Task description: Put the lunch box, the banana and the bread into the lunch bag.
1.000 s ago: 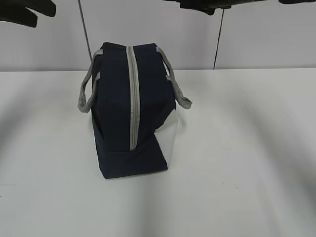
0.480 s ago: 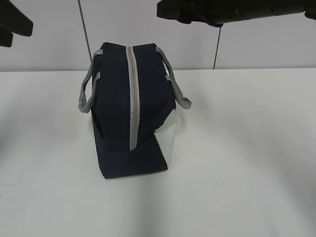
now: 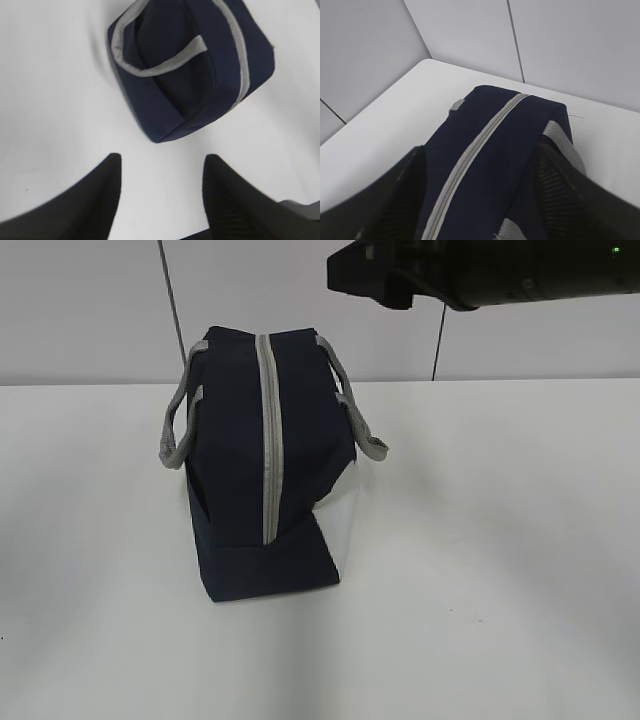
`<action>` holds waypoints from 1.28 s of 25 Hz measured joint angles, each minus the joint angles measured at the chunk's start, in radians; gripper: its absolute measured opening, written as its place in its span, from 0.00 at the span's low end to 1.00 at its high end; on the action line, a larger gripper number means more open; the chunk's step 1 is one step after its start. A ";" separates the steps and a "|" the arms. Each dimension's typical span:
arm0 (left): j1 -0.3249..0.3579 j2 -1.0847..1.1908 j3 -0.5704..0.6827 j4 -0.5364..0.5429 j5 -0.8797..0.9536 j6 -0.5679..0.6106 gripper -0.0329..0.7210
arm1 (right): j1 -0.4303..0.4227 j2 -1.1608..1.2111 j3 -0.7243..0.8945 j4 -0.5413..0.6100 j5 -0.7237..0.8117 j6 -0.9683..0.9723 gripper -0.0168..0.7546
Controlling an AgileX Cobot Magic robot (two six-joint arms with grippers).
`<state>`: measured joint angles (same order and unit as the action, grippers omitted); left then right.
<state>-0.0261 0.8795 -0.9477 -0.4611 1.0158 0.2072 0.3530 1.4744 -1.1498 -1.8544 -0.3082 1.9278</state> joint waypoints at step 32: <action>0.000 -0.732 0.413 0.355 0.105 -0.105 0.47 | 0.000 -0.375 0.381 0.008 0.166 -0.002 0.66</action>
<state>-0.0261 0.1479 -0.5350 -0.1066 1.1204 0.1020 0.3530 1.0991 -0.7686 -1.8465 -0.1425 1.9254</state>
